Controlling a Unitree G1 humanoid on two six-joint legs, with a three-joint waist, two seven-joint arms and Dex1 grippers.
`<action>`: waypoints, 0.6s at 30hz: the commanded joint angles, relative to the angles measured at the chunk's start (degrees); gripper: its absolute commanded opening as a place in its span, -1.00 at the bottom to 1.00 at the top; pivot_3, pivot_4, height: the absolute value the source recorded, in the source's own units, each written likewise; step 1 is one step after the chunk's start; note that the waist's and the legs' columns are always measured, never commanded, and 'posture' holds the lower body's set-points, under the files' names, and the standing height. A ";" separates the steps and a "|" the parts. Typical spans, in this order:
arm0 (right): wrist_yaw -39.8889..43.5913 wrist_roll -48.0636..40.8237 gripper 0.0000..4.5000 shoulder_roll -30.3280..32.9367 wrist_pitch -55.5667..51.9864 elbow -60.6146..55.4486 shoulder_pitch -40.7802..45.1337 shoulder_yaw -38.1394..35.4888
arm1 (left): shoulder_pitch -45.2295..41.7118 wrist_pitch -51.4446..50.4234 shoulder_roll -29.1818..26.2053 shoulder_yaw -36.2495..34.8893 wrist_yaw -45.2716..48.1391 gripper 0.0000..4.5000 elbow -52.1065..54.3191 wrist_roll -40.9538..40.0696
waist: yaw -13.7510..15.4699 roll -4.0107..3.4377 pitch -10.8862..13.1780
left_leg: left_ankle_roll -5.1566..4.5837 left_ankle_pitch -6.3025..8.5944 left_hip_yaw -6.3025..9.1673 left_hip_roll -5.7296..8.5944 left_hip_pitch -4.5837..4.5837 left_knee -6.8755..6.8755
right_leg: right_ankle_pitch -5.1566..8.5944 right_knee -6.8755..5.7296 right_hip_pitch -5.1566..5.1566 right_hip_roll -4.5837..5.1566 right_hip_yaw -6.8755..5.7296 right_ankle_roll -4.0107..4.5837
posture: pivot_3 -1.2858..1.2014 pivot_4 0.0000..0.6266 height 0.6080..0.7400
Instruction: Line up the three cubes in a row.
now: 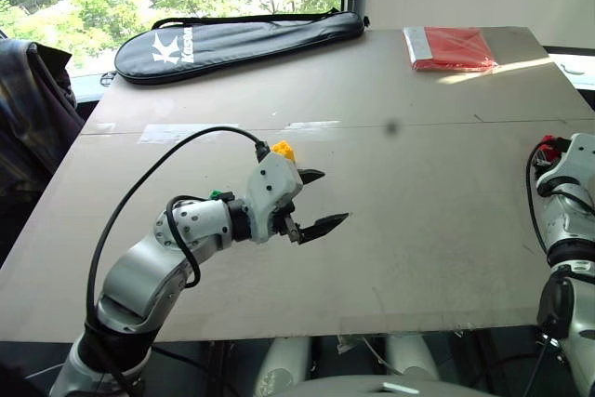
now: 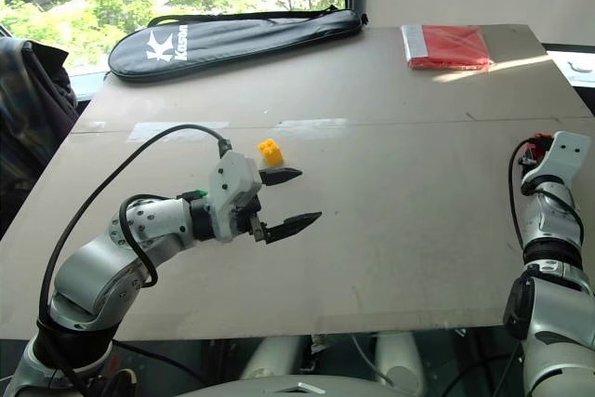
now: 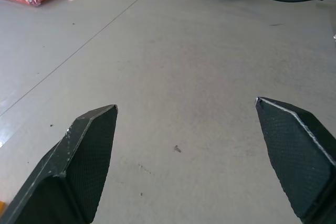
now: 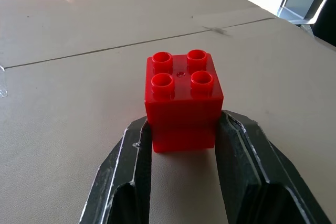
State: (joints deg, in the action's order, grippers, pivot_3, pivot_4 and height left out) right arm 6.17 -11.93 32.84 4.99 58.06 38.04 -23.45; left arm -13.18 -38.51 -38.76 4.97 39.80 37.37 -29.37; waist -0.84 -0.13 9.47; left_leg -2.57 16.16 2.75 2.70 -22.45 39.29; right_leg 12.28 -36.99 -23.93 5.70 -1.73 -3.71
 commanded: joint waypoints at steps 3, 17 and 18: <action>2.61 -1.37 -0.46 0.82 1.77 -3.86 -1.13 -0.74 | 0.40 0.97 -0.55 -1.60 -0.06 0.91 1.64 0.13 | -0.01 0.00 0.00 | 0.00 0.00 0.00 0.00 0.00 0.00 | 0.00 0.00 0.00 0.00 0.01 0.00 | 0.03 -0.52 0.31; 20.30 -17.32 -0.46 -0.44 -24.08 -59.39 -34.81 1.70 | 4.37 1.46 -1.58 -2.51 1.37 0.91 1.68 -0.33 | 0.53 -0.03 -0.01 | -0.27 0.16 0.19 0.00 -0.05 0.00 | 0.00 0.00 -0.01 0.03 -0.02 -0.01 | 0.03 -0.52 0.31; 22.89 -18.24 -0.46 0.97 -25.30 -61.28 -36.29 2.06 | 4.95 1.67 -1.71 -2.64 1.70 0.91 1.54 -0.40 | 0.33 -0.02 0.00 | -0.28 0.17 0.20 0.00 -0.03 0.00 | 0.00 -0.01 0.01 0.03 -0.03 -0.01 | 0.03 -0.52 0.31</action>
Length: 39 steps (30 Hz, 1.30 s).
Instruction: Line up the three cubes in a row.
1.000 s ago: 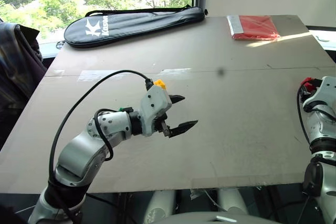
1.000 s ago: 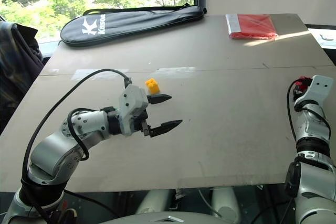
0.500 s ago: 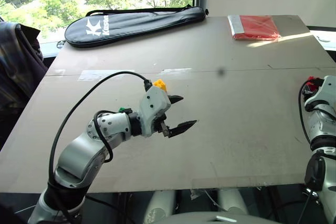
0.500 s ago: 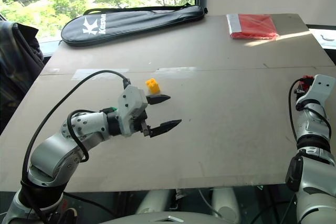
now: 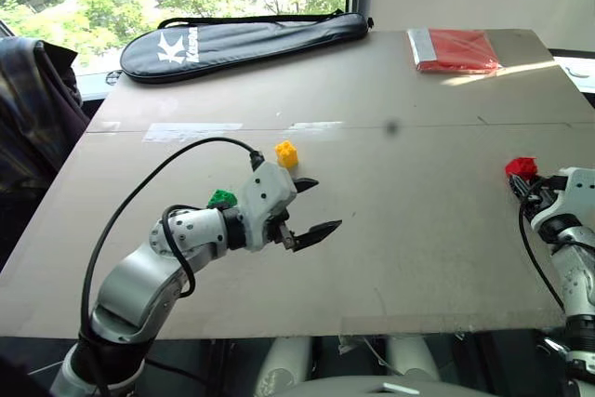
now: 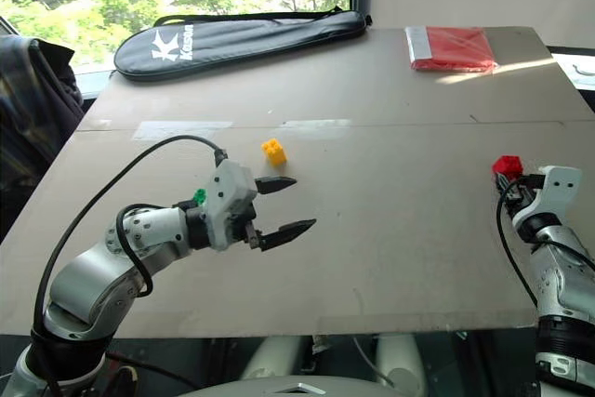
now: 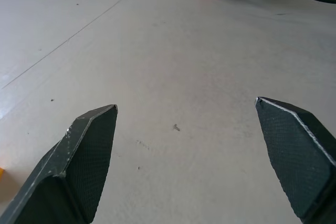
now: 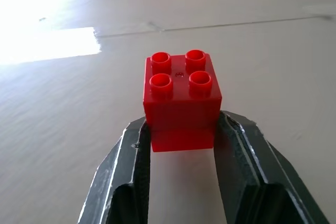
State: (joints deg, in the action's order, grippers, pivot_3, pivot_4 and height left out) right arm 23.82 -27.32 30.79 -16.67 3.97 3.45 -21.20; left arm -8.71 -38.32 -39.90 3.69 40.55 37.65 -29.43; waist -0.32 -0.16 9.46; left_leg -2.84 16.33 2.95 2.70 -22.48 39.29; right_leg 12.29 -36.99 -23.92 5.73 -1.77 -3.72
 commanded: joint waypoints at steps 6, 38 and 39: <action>26.26 -6.39 -0.46 9.02 -1.58 -10.15 -4.15 3.99 | 2.30 3.67 -1.43 -1.17 4.02 0.91 -0.22 0.09 | -0.36 0.12 0.07 | -0.01 0.00 -0.12 -0.12 0.25 0.02 | 0.07 -0.06 0.13 -0.08 -0.14 0.12 | 0.03 -0.52 0.31; 68.68 -0.71 -0.46 16.06 42.85 40.75 29.87 38.89 | 3.22 12.61 -4.79 -4.68 16.50 0.91 -3.56 -2.39 | 0.98 0.37 0.39 | 0.33 -0.15 0.03 -0.07 -0.16 0.02 | -0.07 0.18 -0.12 0.18 -0.21 0.08 | 0.03 -0.52 0.31; 68.68 -0.51 -0.46 15.46 45.10 42.28 30.51 38.93 | 3.04 12.89 -4.76 -4.49 16.73 0.91 -3.94 -2.17 | 0.98 0.37 0.39 | 0.32 -0.15 0.02 -0.06 -0.15 0.05 | -0.09 0.17 -0.11 0.18 -0.20 0.10 | 0.03 -0.52 0.31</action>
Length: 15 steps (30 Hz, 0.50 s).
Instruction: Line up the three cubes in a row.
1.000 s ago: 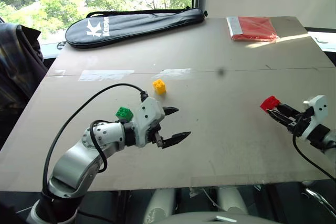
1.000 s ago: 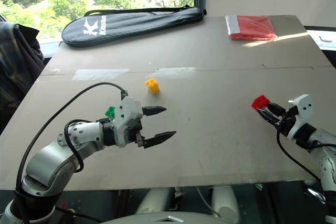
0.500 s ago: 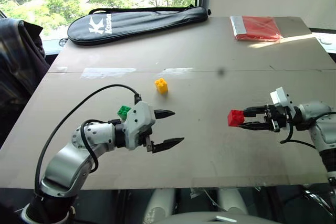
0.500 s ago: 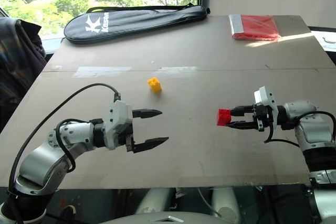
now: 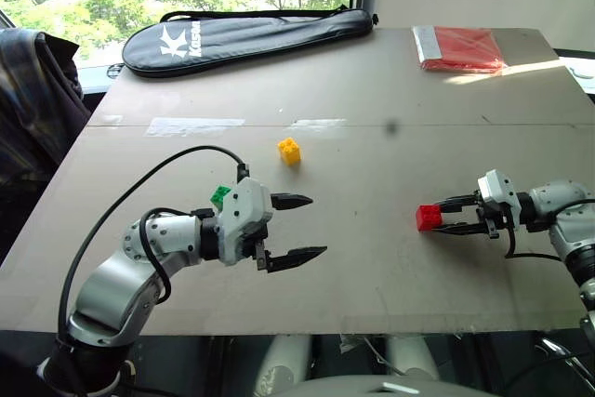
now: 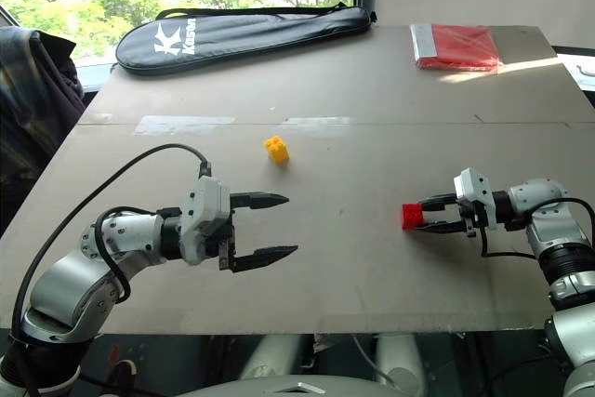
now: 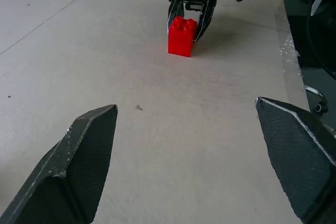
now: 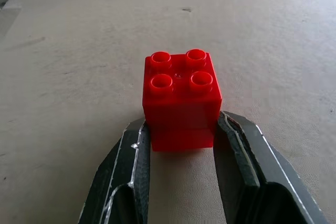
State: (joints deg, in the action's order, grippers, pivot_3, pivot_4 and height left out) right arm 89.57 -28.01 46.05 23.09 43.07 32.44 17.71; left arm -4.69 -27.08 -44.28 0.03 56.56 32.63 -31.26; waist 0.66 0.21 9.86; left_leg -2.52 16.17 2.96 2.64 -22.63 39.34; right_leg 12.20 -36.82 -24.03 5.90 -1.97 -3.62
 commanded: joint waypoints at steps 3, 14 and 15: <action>2.93 -5.25 -0.46 -0.10 6.44 3.18 1.85 1.60 | -1.55 2.07 -0.27 -0.51 1.18 0.91 0.35 -0.01 | 0.04 0.00 0.00 | 0.00 -0.01 0.02 0.00 0.01 0.02 | -0.03 -0.02 0.01 -0.04 -0.02 0.05 | 0.03 -0.52 0.31; 2.93 -7.33 -0.46 -0.29 7.04 7.88 5.10 4.28 | -0.82 2.98 -0.32 -0.26 1.75 0.91 0.25 0.50 | -0.06 -0.02 0.01 | 0.01 -0.01 0.02 -0.02 0.01 0.01 | -0.03 -0.02 -0.01 0.00 0.00 0.06 | 0.03 -0.52 0.31; 2.93 -7.19 -0.46 -0.15 6.93 8.44 5.51 4.49 | -0.66 3.16 -0.33 -0.27 1.85 0.91 0.13 0.60 | -0.09 -0.03 0.02 | 0.01 -0.01 0.02 -0.02 0.01 0.01 | -0.03 -0.02 -0.01 0.00 0.00 0.06 | 0.03 -0.52 0.31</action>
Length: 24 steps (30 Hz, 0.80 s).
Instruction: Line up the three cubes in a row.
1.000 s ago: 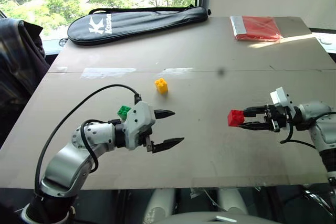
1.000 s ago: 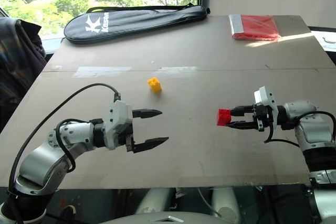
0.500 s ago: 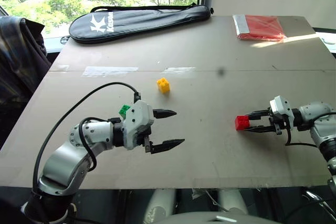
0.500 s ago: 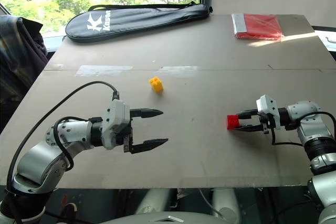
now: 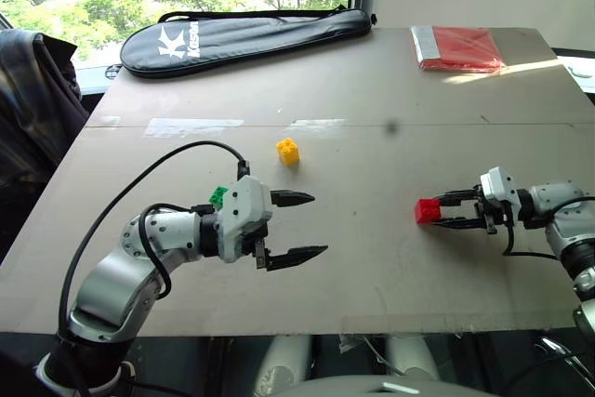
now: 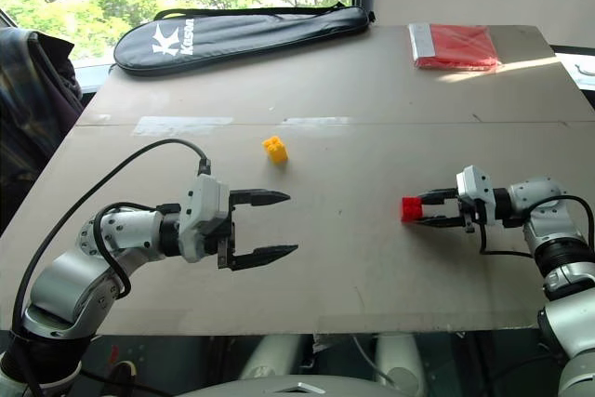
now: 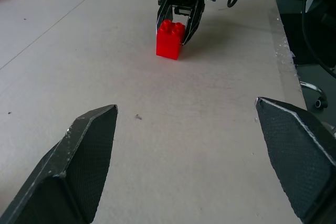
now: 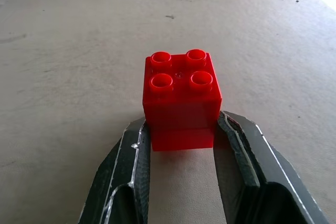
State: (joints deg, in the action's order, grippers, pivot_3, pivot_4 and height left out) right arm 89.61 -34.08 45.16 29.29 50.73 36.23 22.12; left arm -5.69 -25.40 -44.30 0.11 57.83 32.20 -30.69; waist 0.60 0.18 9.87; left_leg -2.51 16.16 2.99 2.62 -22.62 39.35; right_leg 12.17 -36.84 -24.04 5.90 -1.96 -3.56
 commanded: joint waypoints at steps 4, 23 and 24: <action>2.89 -0.63 -0.46 0.95 -0.39 2.27 2.66 0.39 | 1.20 2.40 -0.40 -0.29 1.12 0.91 0.08 0.61 | 0.00 0.00 0.00 | 0.00 0.00 0.01 0.00 0.00 0.00 | 0.00 0.00 0.00 0.00 -0.01 0.00 | 0.03 -0.52 0.31; 2.89 -6.36 0.98 0.97 -1.53 -8.11 2.53 -7.48 | 1.30 3.05 5.74 -3.54 -9.26 0.91 -0.64 1.78 | 0.09 -0.04 0.02 | 0.00 0.00 0.01 -0.01 -0.01 0.00 | -0.01 0.00 -0.01 0.08 0.01 -0.01 | 0.03 -0.52 0.31; 2.89 -6.74 0.98 0.53 -2.97 -9.08 2.34 -9.42 | 0.95 3.28 7.38 -4.06 -11.90 0.91 -0.99 2.65 | 0.13 -0.03 0.02 | 0.00 0.00 0.03 0.00 0.00 0.00 | -0.01 0.00 0.00 0.09 0.00 -0.01 | 0.03 -0.52 0.31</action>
State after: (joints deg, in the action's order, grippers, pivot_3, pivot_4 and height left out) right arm 89.78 -38.98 45.49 27.94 43.96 38.06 16.21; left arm -3.98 -23.23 -37.58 -1.93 49.55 30.68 -28.92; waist 0.72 0.15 9.90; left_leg -2.51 16.16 3.02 2.61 -22.63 39.36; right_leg 12.16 -36.85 -24.04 6.00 -1.97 -3.57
